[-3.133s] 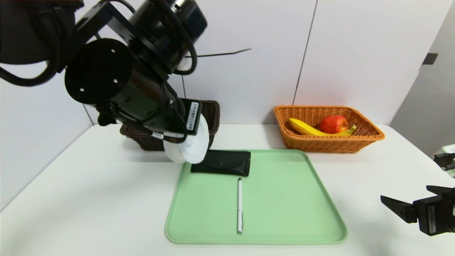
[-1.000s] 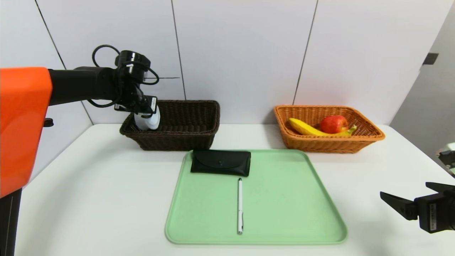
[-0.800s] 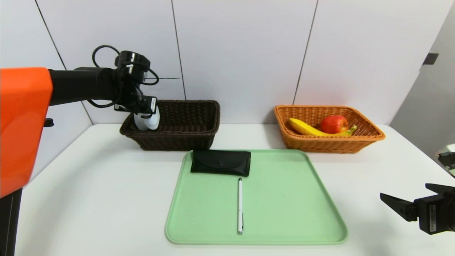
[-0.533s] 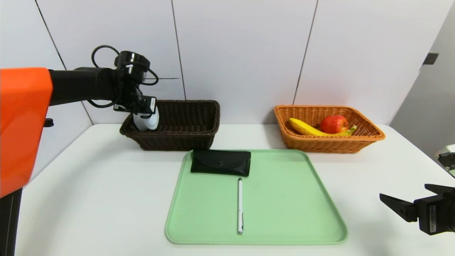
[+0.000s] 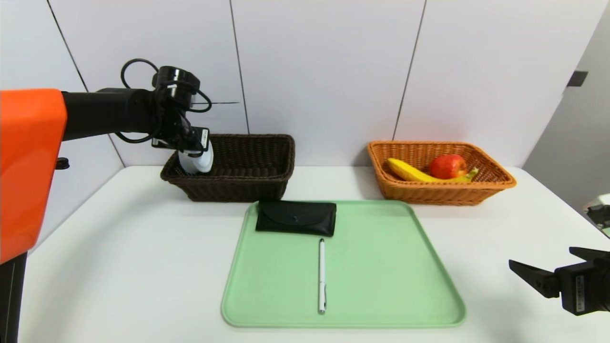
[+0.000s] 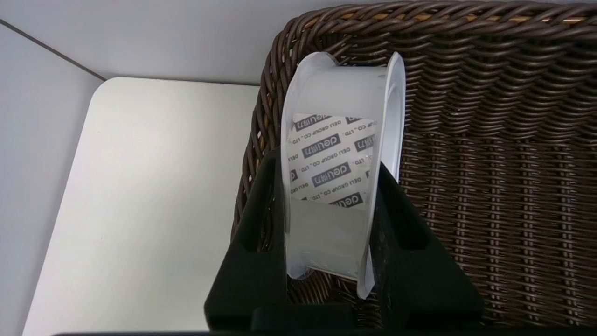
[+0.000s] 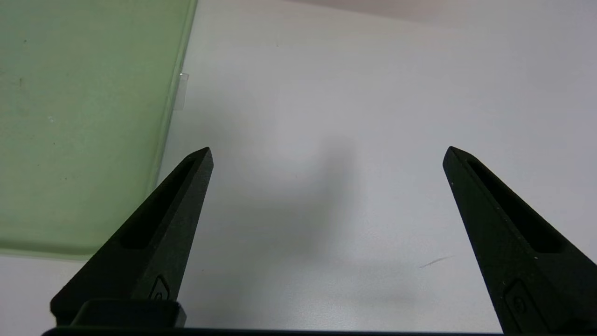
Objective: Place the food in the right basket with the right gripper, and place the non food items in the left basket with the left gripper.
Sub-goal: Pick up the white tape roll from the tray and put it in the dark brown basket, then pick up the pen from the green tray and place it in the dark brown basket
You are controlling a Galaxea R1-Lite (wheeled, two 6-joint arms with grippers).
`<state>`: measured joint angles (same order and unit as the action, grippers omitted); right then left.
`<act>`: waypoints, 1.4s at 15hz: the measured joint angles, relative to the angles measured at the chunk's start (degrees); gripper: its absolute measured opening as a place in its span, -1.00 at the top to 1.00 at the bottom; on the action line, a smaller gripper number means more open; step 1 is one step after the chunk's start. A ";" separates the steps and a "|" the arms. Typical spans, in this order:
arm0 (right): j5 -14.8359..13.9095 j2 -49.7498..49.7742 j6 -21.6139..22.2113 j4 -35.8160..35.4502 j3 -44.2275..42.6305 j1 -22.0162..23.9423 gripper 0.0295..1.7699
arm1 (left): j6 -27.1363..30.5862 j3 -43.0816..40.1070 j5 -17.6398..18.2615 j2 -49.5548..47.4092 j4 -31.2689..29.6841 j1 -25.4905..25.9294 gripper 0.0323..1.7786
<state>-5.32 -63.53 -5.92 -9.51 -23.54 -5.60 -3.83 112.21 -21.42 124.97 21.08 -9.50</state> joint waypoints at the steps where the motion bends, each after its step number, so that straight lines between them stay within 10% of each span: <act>1: 0.00 0.02 0.00 0.01 0.00 0.00 -0.92 | -0.02 -0.01 -0.05 -0.10 0.06 0.00 0.45; 5: -0.02 0.05 0.00 0.01 0.00 0.01 -0.92 | -0.22 -0.63 -0.07 -0.85 0.52 0.00 0.45; 12: -0.02 0.27 0.02 0.00 0.37 0.00 -0.92 | -1.95 -1.79 -0.32 -2.36 0.96 -0.43 -0.35; 21: 0.00 0.88 -0.33 0.04 1.00 -0.13 -0.92 | -6.17 -2.01 -0.18 -10.89 2.05 -9.63 -0.73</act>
<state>-5.32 -62.65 -6.25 -9.47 -22.54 -5.73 -10.00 110.20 -21.60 114.08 23.13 -19.13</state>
